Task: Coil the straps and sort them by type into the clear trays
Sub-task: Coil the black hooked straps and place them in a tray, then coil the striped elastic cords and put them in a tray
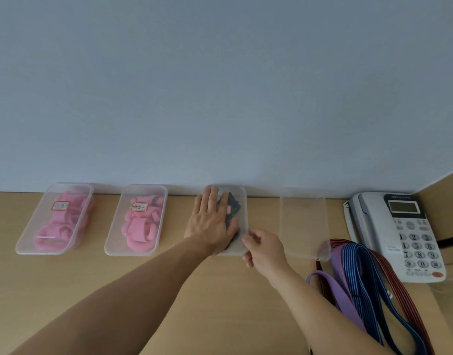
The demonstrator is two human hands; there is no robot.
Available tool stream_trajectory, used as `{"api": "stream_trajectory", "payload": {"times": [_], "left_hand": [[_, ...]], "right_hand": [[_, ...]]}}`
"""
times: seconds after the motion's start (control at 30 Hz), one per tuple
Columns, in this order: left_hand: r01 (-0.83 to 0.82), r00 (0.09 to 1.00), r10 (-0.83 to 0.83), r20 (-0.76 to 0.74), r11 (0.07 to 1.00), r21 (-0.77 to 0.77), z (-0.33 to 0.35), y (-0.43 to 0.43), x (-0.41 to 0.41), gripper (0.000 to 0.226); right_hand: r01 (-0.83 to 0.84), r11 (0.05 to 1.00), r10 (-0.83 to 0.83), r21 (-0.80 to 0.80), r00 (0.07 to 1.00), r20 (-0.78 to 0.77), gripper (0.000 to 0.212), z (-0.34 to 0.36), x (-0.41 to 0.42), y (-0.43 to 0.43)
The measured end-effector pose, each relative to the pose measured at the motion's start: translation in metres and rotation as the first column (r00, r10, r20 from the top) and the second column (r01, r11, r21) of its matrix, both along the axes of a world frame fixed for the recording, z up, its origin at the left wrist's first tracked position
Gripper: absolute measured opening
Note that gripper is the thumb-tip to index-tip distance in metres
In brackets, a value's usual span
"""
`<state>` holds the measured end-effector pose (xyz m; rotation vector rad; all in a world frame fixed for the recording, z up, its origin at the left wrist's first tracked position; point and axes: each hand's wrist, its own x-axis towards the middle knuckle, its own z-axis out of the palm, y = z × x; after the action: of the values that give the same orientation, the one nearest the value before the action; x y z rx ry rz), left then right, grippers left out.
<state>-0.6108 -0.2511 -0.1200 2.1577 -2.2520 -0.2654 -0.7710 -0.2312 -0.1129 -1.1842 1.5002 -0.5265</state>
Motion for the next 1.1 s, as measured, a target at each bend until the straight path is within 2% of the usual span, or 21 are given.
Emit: {"api": "stream_trajectory", "payload": {"times": [0.1,0.23,0.37,0.5,0.7,0.83,1.0,1.1], "left_hand": [[-0.04,0.999,0.039,-0.032,0.999,-0.017,0.001,0.009,-0.006,0.081],[-0.045,0.997,0.047,-0.057,0.998,0.033,-0.004,0.022,-0.008,0.086],[-0.036,0.998,0.037,-0.053,0.999,0.019,-0.005,0.021,-0.004,0.079],[-0.05,0.999,0.05,-0.018,0.999,0.002,-0.009,0.021,-0.005,0.07],[-0.05,0.999,0.051,-0.003,0.998,0.045,-0.003,0.019,-0.005,0.068],[-0.021,0.998,0.02,0.065,0.999,0.028,-0.001,0.02,-0.009,0.063],[-0.02,0.999,0.016,0.034,0.993,0.116,0.009,0.015,-0.011,0.061],[-0.044,0.998,0.048,-0.03,0.994,0.095,0.026,0.016,-0.017,0.057]], "right_hand": [[-0.033,0.999,0.033,-0.015,0.999,-0.008,0.017,0.004,0.001,0.001],[-0.053,0.998,0.053,-0.022,0.999,-0.001,0.023,0.004,0.001,0.005],[-0.02,1.0,0.018,0.012,0.99,0.137,0.005,-0.004,-0.001,0.016],[-0.046,0.997,0.051,-0.064,0.995,0.086,0.012,-0.01,-0.004,0.018],[-0.079,0.997,0.079,-0.008,0.993,0.086,0.007,-0.004,-0.003,0.011],[-0.07,0.998,0.069,0.005,0.995,0.078,0.008,-0.005,-0.001,0.013],[-0.127,0.992,0.126,0.012,0.991,0.035,0.008,-0.001,-0.003,0.007],[-0.209,0.977,0.205,-0.039,0.975,-0.084,0.015,0.009,-0.013,0.005]]}}
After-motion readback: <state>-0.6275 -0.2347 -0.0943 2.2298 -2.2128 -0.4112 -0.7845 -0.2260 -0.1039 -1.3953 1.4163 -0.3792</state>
